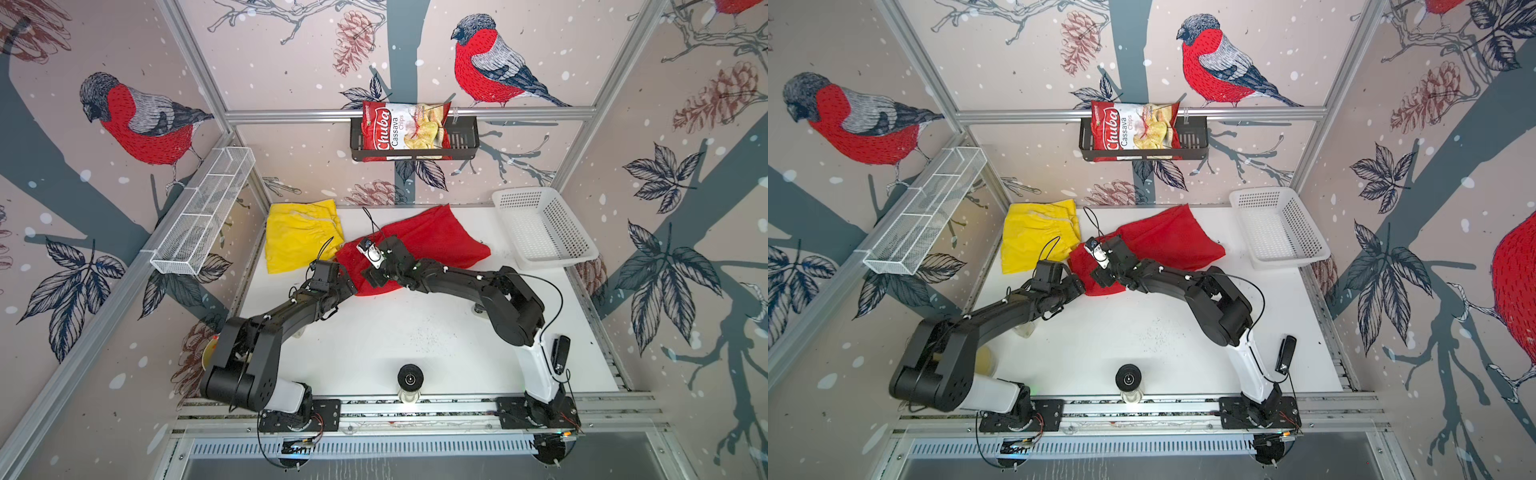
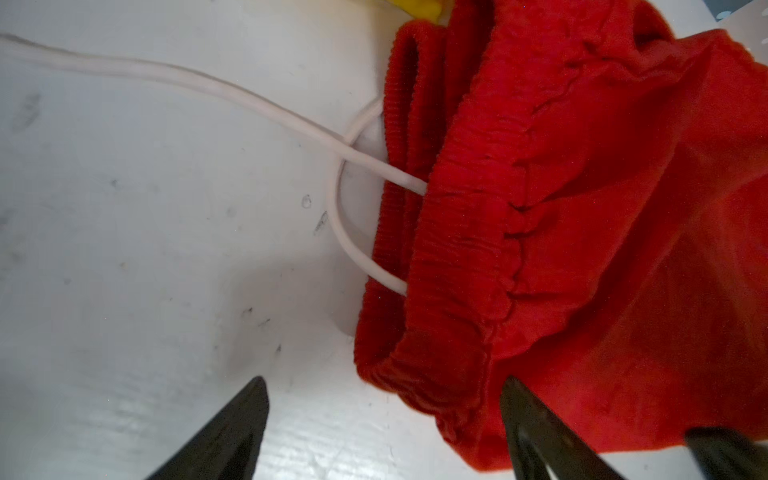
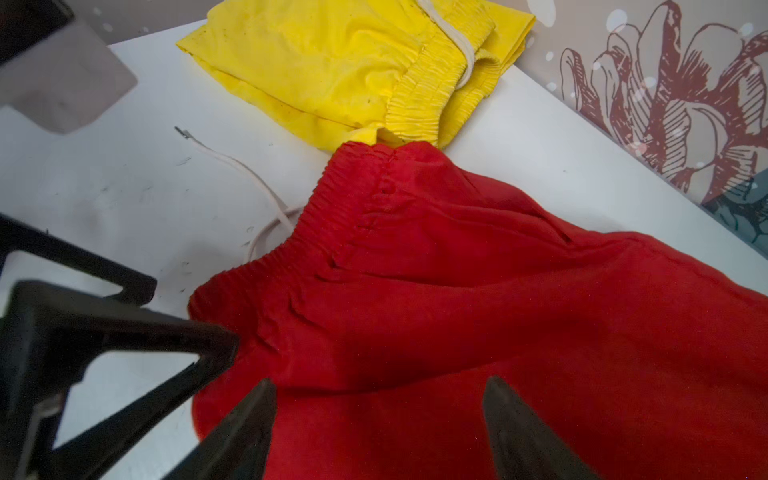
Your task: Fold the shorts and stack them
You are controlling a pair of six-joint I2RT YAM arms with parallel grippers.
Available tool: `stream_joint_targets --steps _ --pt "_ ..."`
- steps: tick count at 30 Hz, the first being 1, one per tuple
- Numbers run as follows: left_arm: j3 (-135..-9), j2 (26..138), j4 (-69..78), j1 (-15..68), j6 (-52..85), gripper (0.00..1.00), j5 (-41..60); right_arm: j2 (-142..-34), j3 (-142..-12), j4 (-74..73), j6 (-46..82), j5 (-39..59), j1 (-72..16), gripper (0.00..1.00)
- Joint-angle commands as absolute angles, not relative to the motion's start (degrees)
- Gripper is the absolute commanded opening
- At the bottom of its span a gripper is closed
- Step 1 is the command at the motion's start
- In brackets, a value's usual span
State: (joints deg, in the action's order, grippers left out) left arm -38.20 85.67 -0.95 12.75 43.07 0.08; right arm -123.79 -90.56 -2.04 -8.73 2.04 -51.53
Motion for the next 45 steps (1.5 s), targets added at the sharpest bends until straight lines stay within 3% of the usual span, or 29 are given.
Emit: stream_joint_targets --steps 1,4,8,11,14,18,29,32,35,37,38,40,42,45 --pt "-39.63 89.53 4.23 12.22 43.34 0.79 4.28 -124.54 -91.47 -0.64 -5.67 6.2 -50.68 0.75" --pt "-40.02 92.68 6.42 12.13 43.71 0.59 6.32 -124.16 -90.45 -1.76 -3.98 6.4 -49.7 0.73" --pt "-40.64 93.59 6.23 12.11 43.62 0.2 6.85 -122.31 -88.52 -2.03 -3.43 6.03 -49.04 0.67" --pt "-42.47 93.26 3.59 12.09 42.37 0.01 6.86 -118.78 -83.28 -5.87 -4.04 3.88 -49.99 0.68" --pt "-46.15 92.9 -1.86 12.12 39.81 0.0 7.11 -115.12 -76.78 -11.17 -7.53 -0.95 -52.54 0.84" --pt "-53.38 93.61 -11.9 12.13 34.46 0.0 8.21 -114.33 -73.98 -13.96 -13.01 -6.51 -55.98 0.96" --pt "-59.32 95.43 -19.18 12.13 32.02 0.0 12.35 -124.99 -84.96 -16.29 -22.61 -14.21 -59.82 1.0" --pt "-59.56 95.36 -19.49 12.13 32.06 0.02 13.04 -127.02 -86.62 -15.82 -23.04 -12.83 -59.46 0.87" --pt "-60.07 95.36 -19.75 11.96 32.25 0.09 13.95 -127.76 -86.83 -15.57 -22.18 -11.01 -58.91 0.58" --pt "-60.64 95.41 -19.84 11.61 32.32 0.11 15.01 -127.97 -87.09 -14.61 -22.15 -9.82 -58.86 0.55" --pt "-61.1 95.53 -20.16 11.41 32.34 0.11 15.03 -127.98 -87.1 -14.07 -22.19 -9.38 -58.88 0.63" --pt "-62.05 95.81 -20.93 11.34 31.96 0.09 14.73 -127.73 -86.56 -14.03 -22.15 -8.84 -58.89 0.89" --pt "-63.04 96.05 -21.54 11.34 31.66 0.08 14.76 -127.86 -86.12 -14.44 -22.47 -9.05 -58.89 0.95" --pt "-64.26 96.16 -22.99 11.32 31.41 0.07 13.94 -128.88 -86.49 -14.0 -22.73 -9.99 -58.59 0.95"
